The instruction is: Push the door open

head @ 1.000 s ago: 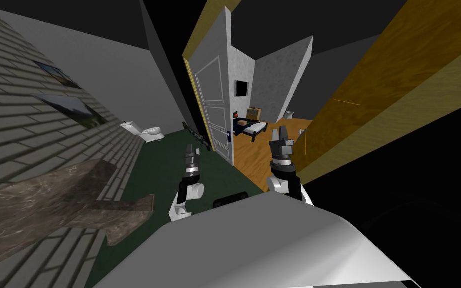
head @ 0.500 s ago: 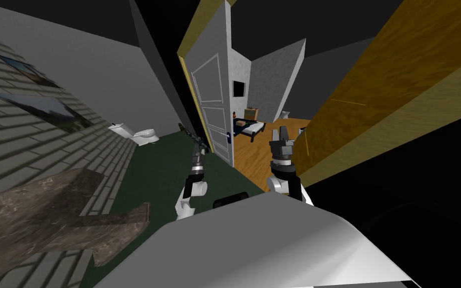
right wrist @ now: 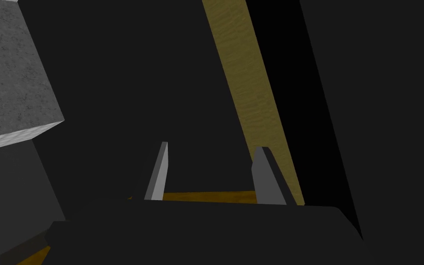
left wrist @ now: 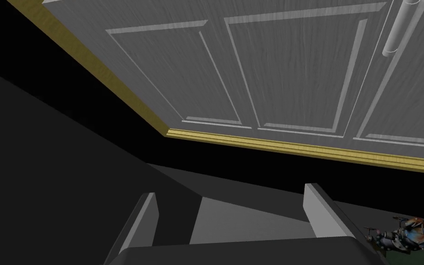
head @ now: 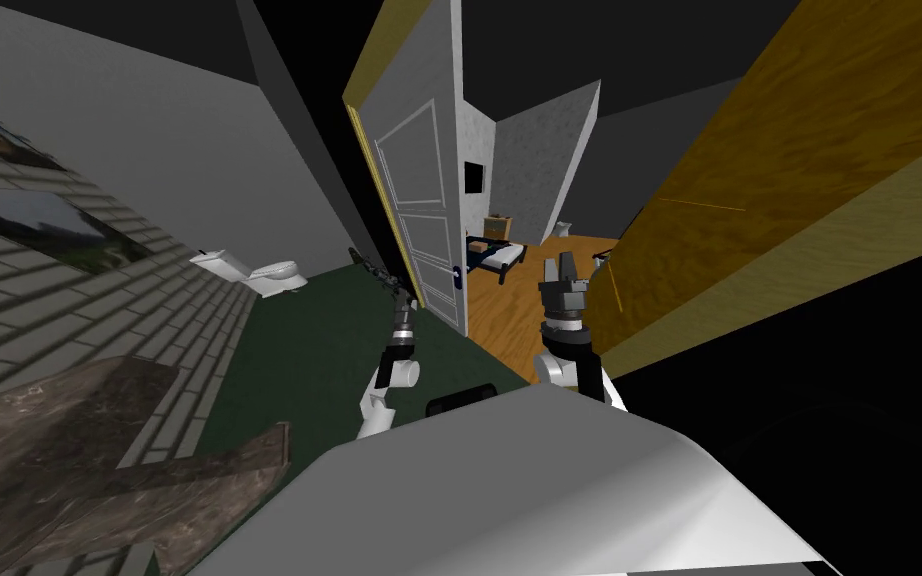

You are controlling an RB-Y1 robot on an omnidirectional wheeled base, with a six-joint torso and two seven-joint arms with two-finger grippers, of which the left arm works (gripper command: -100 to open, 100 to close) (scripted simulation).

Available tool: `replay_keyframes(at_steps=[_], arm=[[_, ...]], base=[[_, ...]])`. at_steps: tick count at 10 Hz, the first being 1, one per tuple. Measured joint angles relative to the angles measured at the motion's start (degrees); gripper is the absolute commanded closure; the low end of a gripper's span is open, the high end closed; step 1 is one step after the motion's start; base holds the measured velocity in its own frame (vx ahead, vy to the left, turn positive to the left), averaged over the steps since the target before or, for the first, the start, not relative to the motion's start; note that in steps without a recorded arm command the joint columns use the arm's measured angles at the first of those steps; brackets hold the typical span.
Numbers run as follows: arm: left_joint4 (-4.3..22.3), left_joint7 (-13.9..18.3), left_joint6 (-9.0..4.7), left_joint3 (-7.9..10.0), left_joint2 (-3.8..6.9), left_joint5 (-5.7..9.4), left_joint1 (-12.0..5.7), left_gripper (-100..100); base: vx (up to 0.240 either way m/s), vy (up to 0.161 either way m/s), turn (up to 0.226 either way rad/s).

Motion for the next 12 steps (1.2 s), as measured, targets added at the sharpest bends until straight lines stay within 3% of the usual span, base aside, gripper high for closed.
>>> replay_keyframes(at_steps=[6, 10, 12], arm=[[7.0, 0.05, -0.17, -2.68, 0.08, 1.0, -3.66, -100], [12.06, -0.18, 0.56, -4.75, -0.4, 1.81, -6.76, -100], [15.57, 0.15, -0.14, -5.92, -0.2, 2.29, -8.3, -100]], base=[[0.08, 0.08, -0.095], [0.095, 0.086, -0.106], [0.12, 0.102, -0.133]])
